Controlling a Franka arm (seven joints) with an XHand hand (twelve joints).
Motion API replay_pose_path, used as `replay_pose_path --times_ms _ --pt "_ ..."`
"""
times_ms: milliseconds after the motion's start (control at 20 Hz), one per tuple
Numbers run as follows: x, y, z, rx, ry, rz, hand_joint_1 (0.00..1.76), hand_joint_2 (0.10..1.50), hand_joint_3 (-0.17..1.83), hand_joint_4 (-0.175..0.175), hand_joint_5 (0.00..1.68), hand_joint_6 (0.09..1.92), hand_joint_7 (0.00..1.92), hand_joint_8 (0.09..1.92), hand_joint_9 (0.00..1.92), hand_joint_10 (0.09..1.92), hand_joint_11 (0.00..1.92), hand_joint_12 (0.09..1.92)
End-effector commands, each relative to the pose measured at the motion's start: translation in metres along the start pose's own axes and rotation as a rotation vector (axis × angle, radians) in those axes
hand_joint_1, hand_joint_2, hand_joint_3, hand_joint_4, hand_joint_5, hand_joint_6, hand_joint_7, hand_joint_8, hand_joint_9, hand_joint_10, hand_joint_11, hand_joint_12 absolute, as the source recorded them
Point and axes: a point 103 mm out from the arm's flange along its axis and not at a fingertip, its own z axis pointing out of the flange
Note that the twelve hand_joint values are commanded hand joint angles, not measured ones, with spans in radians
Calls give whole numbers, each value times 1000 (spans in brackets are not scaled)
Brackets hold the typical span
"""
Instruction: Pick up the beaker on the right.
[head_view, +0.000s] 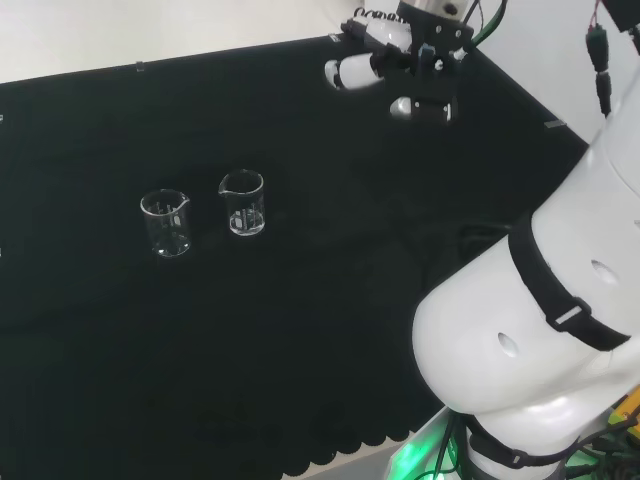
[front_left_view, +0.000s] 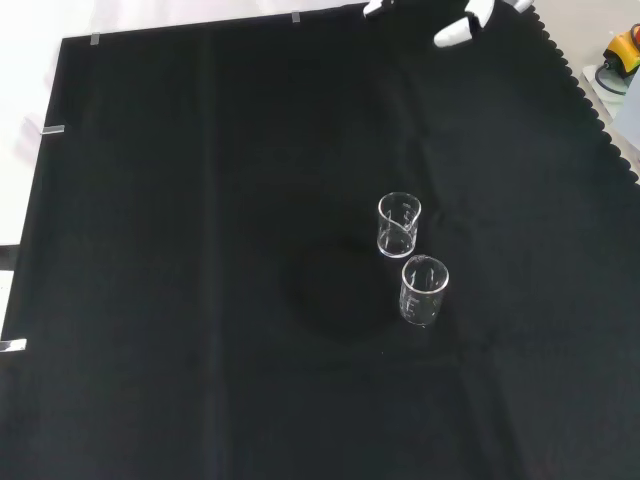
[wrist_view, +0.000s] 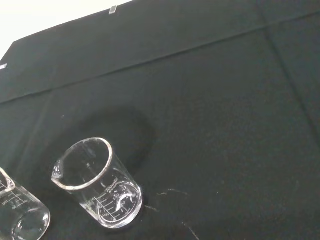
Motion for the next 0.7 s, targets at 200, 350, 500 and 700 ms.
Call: replay_pose_path --times_ms 200,350,500,700 --pt "-8 19 32 11 52 -17 685 552 978 -54 114 87 1 539 57 710 0 919" --pt "-7 23 44 24 56 -21 700 517 995 -55 118 87 4 554 67 716 0 937" --pt "-8 27 56 43 74 -27 710 483 1009 -58 130 87 26 576 82 719 0 961" --pt "-12 29 67 54 94 -36 714 467 1014 -59 139 87 40 591 91 721 0 983"
